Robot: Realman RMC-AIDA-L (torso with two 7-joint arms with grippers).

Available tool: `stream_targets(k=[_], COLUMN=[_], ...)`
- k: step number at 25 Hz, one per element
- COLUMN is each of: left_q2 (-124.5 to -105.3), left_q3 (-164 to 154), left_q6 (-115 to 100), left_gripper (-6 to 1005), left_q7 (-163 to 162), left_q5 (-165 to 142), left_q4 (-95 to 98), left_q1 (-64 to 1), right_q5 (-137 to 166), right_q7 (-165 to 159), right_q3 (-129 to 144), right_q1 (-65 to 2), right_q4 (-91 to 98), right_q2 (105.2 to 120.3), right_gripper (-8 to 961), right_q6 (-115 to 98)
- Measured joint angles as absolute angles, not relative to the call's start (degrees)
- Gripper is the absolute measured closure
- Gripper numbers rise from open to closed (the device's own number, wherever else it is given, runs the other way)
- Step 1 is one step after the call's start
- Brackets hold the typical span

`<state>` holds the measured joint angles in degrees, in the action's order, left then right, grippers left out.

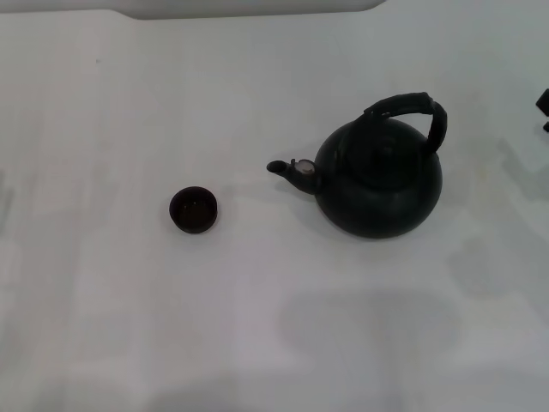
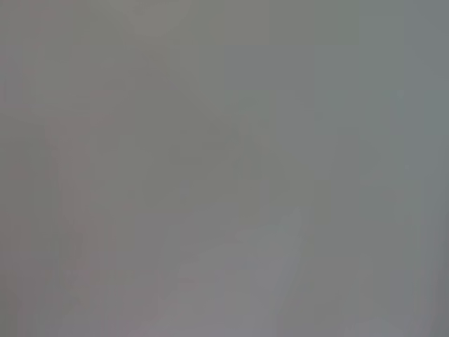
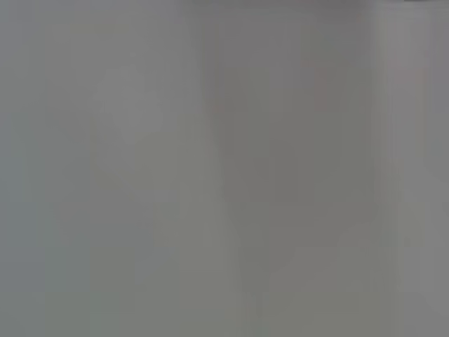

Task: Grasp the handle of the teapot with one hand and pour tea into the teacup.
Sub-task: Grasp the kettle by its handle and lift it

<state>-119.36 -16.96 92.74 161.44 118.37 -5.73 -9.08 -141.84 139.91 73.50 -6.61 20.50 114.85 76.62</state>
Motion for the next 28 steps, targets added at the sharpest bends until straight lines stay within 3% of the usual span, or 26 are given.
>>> stream_targets(k=[11,19,28], left_q2=[-119.35,-119.26,-119.29], left_q3=[-16.96,-17.01,-17.39], left_q6=[92.53,92.25,91.32], left_gripper=[123,123,122], left_q7=[161.39,161.36,161.36], left_q5=[118.45,118.29,118.11], left_q4=[-5.88,-6.03,-6.07], left_q1=[-10.17,-12.12,-12.93], right_q5=[-134.65,-132.26,-139.28], right_q7=[134.1,131.7,134.0], right_q3=[73.42,80.1,92.24], right_q1=[4.2,4.81,1.7], right_q4=[31.13,32.78,37.45], right_q2=[115.02,116.05,116.18], right_gripper=[273,274,275], right_q6=[78.16,77.12,63.39])
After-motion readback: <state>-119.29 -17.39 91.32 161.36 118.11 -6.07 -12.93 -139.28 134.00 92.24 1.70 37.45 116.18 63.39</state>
